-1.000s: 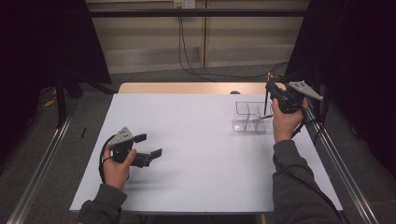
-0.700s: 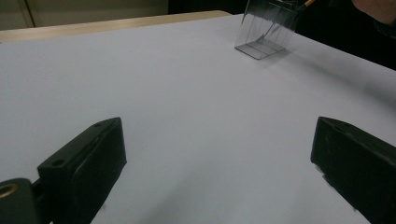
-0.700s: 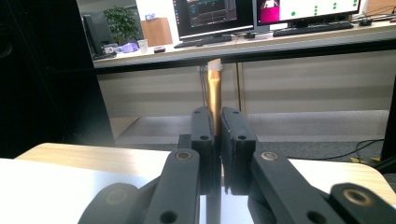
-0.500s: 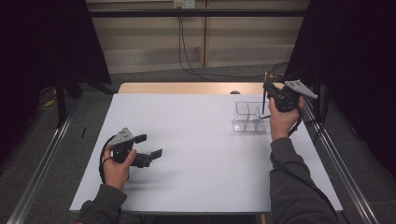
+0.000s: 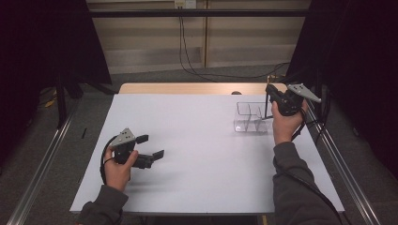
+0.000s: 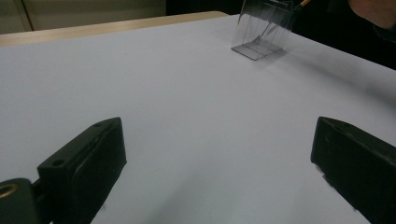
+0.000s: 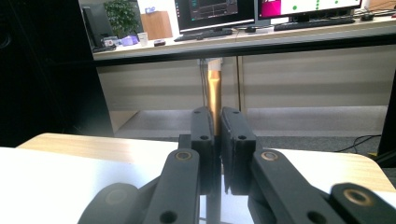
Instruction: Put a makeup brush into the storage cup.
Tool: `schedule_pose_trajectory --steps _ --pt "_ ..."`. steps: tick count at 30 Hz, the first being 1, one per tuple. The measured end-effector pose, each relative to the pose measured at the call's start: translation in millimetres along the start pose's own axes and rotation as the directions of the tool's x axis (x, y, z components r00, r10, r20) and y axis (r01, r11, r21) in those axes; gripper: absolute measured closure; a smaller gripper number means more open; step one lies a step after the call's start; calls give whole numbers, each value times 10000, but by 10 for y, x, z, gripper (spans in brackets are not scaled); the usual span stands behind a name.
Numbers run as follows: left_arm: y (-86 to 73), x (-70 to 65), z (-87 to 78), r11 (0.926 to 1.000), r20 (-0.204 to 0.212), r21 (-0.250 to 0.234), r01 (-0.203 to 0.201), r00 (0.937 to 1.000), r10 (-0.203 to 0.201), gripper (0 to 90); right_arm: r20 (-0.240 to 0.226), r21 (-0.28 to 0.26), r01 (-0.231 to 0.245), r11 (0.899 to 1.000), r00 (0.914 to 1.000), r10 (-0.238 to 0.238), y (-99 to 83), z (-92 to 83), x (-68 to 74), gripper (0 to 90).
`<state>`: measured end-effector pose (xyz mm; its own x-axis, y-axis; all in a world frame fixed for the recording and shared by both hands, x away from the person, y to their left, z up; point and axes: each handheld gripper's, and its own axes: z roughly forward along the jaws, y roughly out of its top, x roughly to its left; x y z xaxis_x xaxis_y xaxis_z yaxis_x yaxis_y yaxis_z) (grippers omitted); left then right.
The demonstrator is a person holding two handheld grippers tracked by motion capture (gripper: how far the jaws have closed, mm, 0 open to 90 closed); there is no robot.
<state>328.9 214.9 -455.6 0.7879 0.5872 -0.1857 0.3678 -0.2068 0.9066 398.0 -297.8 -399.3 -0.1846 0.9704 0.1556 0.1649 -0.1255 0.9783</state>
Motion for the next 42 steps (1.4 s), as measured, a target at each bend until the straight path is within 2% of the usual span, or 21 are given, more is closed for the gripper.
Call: schedule_pose_trajectory --steps 2,4,6,8,12,18,21,23,36,38,42 --pt "3 -2 4 10000 21 10 -18 10000 18 30 -82 73 -87 9999 9999 87 -7 -12 -1 855" --pt "9 -8 0 9999 -152 117 -67 9999 69 30 -11 87 -11 10000 10000 11 -17 -24 1 855" --pt "8 -2 7 10000 10 48 -46 10000 46 30 5 113 -8 9999 10000 7 -22 -38 8 855" --pt "10 -5 2 9999 -125 96 -53 9999 54 30 12 100 -5 9999 10000 5 -26 -48 15 855" --pt "12 -4 -1 10000 -136 51 -16 9999 16 30 -65 125 55 9999 10000 -54 -25 -76 19 855" --pt "22 -7 -5 10000 64 -66 -55 10000 55 30 -93 209 36 9998 10000 -34 -33 -106 40 855" --pt "30 -24 -10 10000 -164 -10 -81 9998 81 30 -146 220 19 9998 9999 -16 -33 -123 58 855" --pt "29 -23 -5 10000 45 -30 -84 10000 84 30 -118 251 72 9997 9999 -69 -34 -130 72 855" --pt "36 -31 3 9999 101 -90 -122 9999 123 30 -64 303 69 9995 10000 -67 -89 -199 76 854" --pt "40 -46 2 9999 -123 -21 -107 9999 106 30 -21 313 103 9995 9999 -103 -93 -208 81 854" --pt "40 -40 6 9999 61 -44 -136 9999 136 31 -17 256 153 9996 9999 -152 -105 -229 85 854"
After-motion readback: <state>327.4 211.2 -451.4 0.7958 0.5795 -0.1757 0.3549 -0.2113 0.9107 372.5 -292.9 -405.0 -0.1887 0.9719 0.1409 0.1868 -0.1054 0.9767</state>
